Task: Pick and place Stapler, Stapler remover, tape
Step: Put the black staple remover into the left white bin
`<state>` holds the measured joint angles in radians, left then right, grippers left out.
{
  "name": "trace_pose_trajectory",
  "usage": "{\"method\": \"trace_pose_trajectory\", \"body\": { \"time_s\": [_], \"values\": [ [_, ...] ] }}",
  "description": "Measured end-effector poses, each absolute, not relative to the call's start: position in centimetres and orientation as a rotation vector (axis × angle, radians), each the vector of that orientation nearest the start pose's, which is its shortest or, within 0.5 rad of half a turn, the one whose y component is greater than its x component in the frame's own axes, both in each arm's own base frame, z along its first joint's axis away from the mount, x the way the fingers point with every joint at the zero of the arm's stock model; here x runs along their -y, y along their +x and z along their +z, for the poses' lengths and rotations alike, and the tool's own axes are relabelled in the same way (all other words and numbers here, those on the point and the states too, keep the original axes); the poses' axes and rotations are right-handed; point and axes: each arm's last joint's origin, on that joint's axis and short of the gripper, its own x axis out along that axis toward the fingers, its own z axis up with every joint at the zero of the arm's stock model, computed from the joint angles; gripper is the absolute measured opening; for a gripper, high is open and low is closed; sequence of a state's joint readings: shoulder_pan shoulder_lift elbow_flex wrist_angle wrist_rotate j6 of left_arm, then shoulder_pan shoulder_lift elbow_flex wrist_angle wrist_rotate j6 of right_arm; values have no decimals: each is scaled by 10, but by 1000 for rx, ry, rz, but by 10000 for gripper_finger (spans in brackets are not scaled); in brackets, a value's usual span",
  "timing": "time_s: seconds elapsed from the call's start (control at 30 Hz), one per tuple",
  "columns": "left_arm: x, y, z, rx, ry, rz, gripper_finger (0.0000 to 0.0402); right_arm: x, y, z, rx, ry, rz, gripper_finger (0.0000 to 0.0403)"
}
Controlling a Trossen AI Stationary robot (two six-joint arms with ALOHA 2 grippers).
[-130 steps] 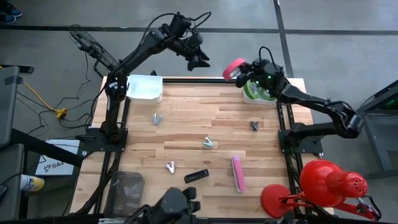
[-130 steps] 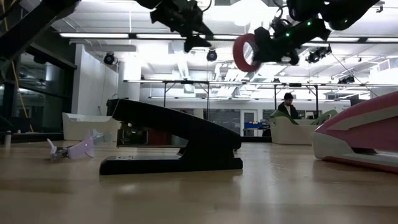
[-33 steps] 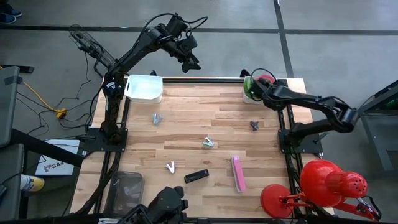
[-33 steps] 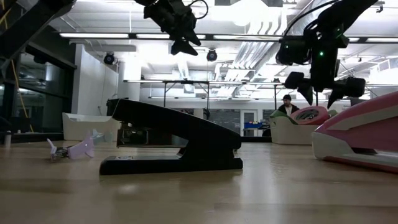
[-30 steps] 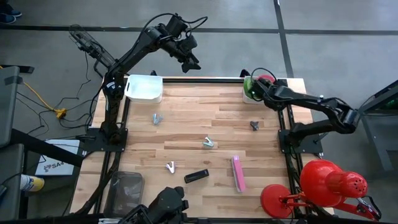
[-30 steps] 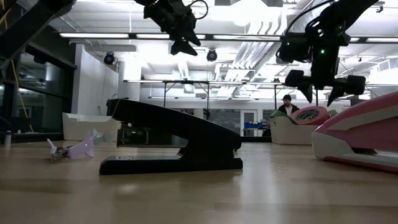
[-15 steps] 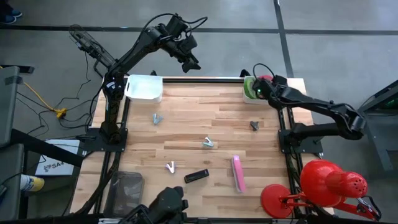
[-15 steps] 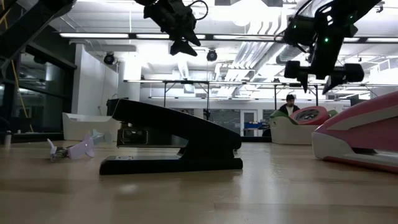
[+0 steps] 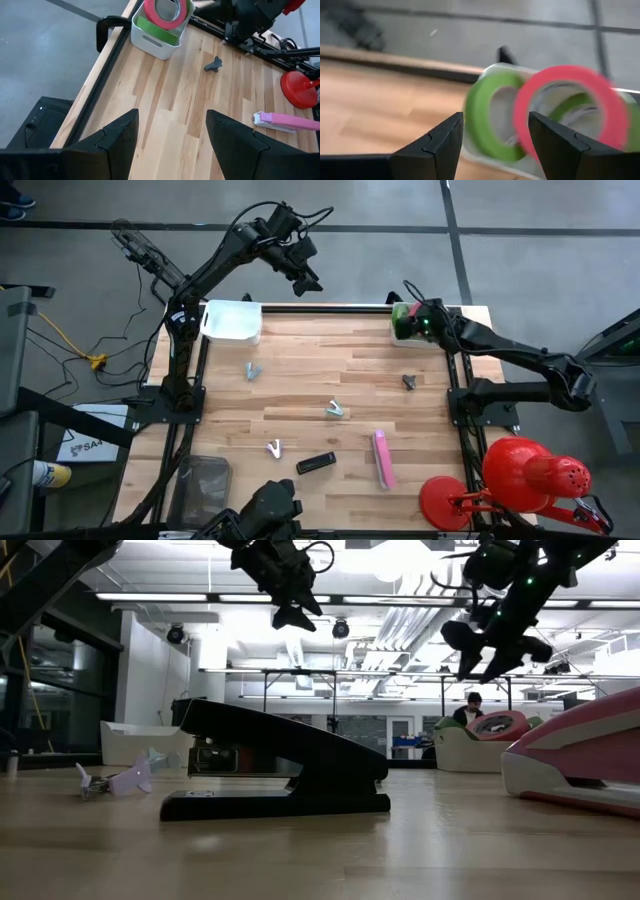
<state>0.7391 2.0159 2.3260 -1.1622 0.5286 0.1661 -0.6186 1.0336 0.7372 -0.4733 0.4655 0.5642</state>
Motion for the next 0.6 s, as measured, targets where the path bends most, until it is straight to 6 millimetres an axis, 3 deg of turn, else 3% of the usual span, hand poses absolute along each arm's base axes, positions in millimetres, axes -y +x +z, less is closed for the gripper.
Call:
{"method": "trace_pose_trajectory", "body": {
  "time_s": [0.17, 0.6],
  "values": [
    [-265, 313, 404, -697, -353, 141, 229, 126, 162, 249, -562, 559, -1056, 216],
    [-263, 310, 401, -731, -377, 140, 229, 111, 165, 242, -742, 539, -805, 216]
  ]
}}
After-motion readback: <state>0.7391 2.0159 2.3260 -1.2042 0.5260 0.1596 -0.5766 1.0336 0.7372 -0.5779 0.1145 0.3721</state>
